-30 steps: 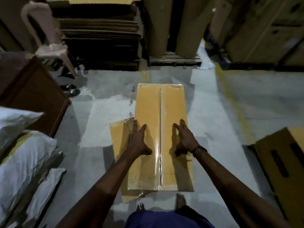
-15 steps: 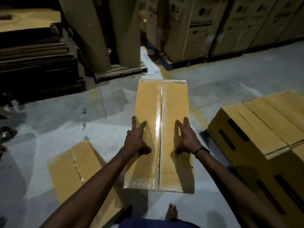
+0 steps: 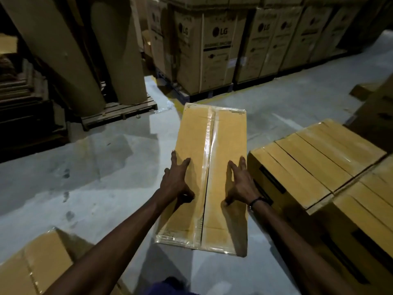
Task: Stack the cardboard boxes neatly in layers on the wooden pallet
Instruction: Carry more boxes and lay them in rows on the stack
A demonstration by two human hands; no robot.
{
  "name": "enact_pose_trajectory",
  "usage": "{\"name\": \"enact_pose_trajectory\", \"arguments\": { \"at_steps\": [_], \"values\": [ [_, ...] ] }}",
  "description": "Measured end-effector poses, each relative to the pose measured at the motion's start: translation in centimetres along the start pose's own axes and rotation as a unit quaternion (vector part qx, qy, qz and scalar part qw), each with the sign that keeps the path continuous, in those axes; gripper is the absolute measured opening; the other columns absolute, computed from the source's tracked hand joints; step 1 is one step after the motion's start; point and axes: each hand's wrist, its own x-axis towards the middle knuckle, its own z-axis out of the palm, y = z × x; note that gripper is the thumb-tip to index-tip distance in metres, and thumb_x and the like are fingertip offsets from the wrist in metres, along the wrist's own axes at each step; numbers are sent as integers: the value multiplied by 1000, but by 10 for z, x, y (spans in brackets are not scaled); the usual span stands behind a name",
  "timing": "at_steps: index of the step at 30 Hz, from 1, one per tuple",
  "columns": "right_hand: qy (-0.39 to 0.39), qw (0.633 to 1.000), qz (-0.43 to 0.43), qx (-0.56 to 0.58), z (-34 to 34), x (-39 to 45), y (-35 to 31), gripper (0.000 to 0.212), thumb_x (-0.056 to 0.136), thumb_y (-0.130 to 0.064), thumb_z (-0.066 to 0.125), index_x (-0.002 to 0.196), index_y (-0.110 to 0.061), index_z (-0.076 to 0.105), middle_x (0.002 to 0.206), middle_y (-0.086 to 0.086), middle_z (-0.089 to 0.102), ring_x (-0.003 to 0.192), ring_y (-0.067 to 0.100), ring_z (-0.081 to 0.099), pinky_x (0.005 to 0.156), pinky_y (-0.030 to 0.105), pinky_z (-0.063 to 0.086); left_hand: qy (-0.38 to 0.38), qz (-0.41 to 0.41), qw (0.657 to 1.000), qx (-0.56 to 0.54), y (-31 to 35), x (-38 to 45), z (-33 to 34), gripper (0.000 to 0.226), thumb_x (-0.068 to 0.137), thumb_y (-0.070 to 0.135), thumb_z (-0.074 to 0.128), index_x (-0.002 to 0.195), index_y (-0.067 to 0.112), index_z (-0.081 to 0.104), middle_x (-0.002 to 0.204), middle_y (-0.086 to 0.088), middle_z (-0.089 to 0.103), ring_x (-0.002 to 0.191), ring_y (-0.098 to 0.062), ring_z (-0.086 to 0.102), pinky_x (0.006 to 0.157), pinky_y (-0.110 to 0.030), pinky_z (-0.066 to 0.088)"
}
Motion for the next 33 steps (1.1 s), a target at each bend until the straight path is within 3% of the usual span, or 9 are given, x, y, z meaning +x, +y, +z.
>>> {"name": "enact_pose_trajectory", "arguments": {
  "at_steps": [3,15,24,33],
  "values": [
    [8,1000,5,1,-12,25,10,150,44,-23,104,164,-22,14,169,5,-22,156,35,8,122,46,32,-3,13,1000,5,12,36,-4,142,48,36,102,161,36,16,166,-5,-29,138,-51,36,105,-50,45],
    [33,998,42,-17,-43,199,-6,154,38,-32,106,163,-26,16,169,4,-23,154,41,17,118,53,38,-10,59,998,4,16,226,-49,142,47,38,102,161,36,18,166,-4,-25,136,-51,36,105,-49,45],
    [55,995,81,23,-69,340,-36,157,36,-33,106,163,-26,15,169,5,-22,155,42,9,121,53,31,-30,104,994,28,14,380,-110,140,48,36,102,161,35,20,168,-5,-23,135,-51,37,103,-49,46],
    [66,991,109,39,-103,460,-37,151,41,-28,106,163,-20,17,169,11,-19,155,43,11,123,55,25,-66,137,988,28,31,522,-124,138,49,38,102,160,36,20,167,-7,-26,138,-53,35,105,-54,45]
  ]
}}
